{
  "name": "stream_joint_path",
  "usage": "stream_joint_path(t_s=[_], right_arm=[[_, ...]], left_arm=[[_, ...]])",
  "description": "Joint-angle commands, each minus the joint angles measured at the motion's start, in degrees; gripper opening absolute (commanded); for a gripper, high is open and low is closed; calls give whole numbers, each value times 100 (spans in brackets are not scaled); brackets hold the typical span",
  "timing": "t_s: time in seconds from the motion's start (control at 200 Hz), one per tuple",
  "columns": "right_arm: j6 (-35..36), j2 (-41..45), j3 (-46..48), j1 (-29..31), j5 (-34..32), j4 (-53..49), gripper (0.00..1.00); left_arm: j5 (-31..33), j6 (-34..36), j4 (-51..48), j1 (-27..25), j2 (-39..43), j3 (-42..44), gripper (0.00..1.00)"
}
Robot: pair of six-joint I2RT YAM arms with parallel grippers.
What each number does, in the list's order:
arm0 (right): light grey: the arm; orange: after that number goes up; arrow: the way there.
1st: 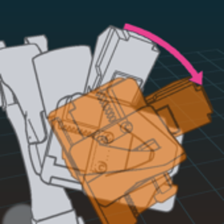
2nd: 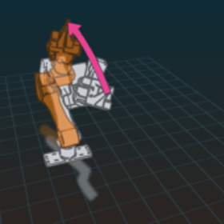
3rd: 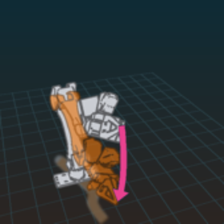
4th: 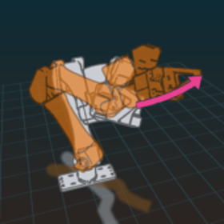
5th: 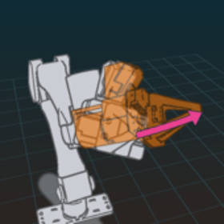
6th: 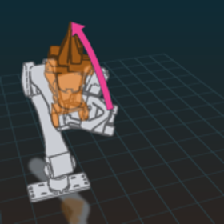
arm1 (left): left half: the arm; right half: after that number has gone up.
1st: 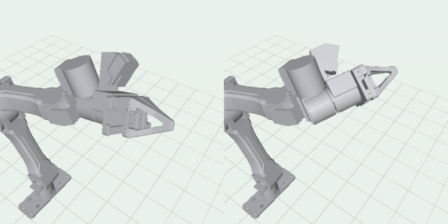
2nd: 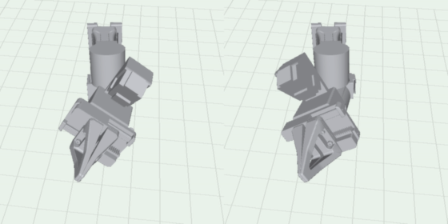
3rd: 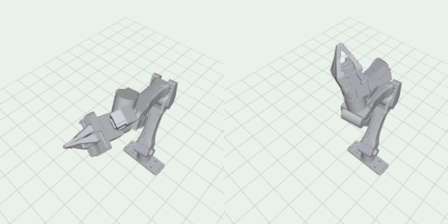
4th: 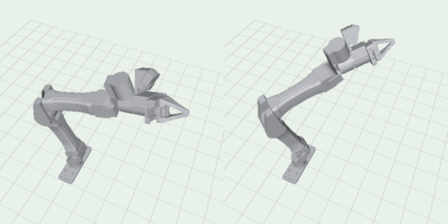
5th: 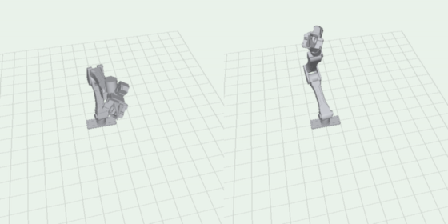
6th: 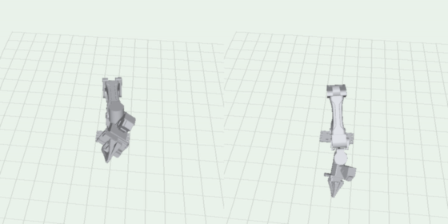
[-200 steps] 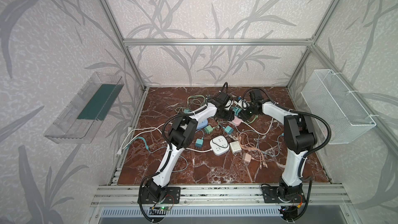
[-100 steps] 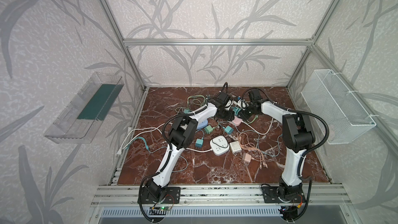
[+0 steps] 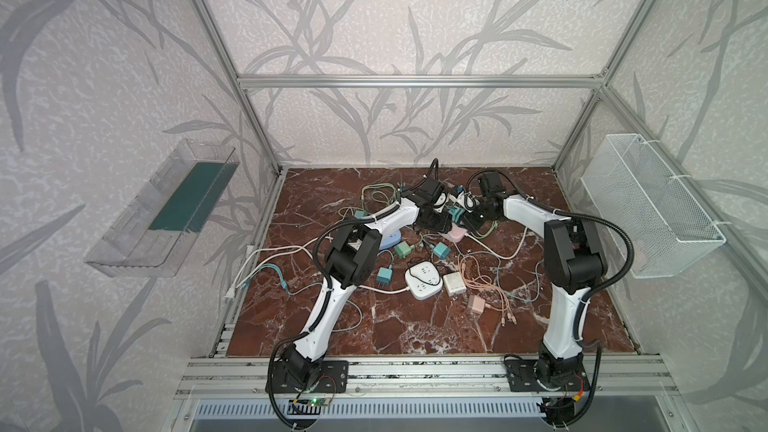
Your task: Pull the plug off the socket
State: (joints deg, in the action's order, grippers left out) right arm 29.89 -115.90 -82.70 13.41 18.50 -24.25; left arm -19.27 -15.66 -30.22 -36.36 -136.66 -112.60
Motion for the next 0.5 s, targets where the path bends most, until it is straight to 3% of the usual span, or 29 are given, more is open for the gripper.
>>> stream_joint_path(t_s=[0.0,0.495], right_arm=[[-14,171,77,21,31,87,23],[-531,465,280,-18,201,504,11]], left_arm=[[67,-94,-379,-32,-235,-228,59],[275,-201,-806,-36,-431,-451,58]])
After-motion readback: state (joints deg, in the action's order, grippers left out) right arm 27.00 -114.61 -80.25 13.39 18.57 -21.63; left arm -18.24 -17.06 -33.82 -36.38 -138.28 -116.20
